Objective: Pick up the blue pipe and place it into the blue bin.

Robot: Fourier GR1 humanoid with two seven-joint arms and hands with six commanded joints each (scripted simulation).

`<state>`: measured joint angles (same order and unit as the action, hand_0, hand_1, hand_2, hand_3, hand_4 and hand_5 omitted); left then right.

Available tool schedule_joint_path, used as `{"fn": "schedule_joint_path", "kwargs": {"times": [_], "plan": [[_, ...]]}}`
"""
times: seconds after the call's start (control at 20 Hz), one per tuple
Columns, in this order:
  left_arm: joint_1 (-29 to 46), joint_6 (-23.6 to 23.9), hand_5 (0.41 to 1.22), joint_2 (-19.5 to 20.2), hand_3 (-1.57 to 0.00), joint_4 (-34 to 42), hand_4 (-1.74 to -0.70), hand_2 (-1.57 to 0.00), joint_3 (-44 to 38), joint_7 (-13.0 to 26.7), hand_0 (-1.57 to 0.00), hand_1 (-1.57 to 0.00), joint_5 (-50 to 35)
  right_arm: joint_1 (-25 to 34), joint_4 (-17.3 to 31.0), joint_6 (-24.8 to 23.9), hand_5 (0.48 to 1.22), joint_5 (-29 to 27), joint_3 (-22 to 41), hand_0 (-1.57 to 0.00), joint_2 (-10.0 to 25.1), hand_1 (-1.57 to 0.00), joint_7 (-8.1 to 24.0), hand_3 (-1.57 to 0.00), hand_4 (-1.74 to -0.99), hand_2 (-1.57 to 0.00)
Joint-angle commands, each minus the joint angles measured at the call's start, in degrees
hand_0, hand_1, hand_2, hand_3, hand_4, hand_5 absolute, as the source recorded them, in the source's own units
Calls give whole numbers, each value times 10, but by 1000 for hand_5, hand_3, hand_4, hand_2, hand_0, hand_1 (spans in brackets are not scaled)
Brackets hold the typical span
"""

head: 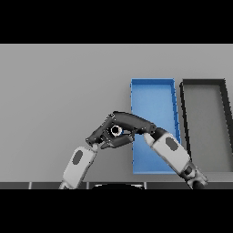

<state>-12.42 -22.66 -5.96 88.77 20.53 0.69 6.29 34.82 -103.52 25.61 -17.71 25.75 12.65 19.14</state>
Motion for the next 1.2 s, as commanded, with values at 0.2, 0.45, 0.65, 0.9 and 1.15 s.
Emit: {"fn": "schedule_joint_path", "kwargs": {"times": [0.2, 0.45, 0.65, 0.9, 1.15], "plan": [[1, -1, 1221, -4, -1424, 6, -1730, -1571, -5, -19, -1571, -1571, 23, -16, -16, -19, 1182, 25, 2, -1547, -7, -1547, -21, -1526, -1728, -1548], [-2, -39, 1221, 13, -596, 8, -1282, -662, -10, -28, -748, -687, 62, -22, -25, -26, 1208, 40, 6, -1563, -20, -1563, 0, -1556, -1737, -1563], [11, -60, 938, 7, -244, 16, -1047, -270, -23, -8, -306, -281, 88, -28, -33, -22, 1216, 53, 0, -1568, -31, -1568, 28, -1565, -1739, -1568], [13, -56, 603, -13, -79, 17, -969, -88, -33, 44, -100, -91, 69, -37, -25, -1, 1219, 78, -11, -1570, -53, -1570, 33, -1569, -1740, -1570], [11, -46, 484, -2, -25, 5, -928, -28, -33, 29, -32, -29, 89, -41, -27, 11, 1220, 23, -47, -1571, -91, -1571, 60, -1570, -1741, -1571]]}}
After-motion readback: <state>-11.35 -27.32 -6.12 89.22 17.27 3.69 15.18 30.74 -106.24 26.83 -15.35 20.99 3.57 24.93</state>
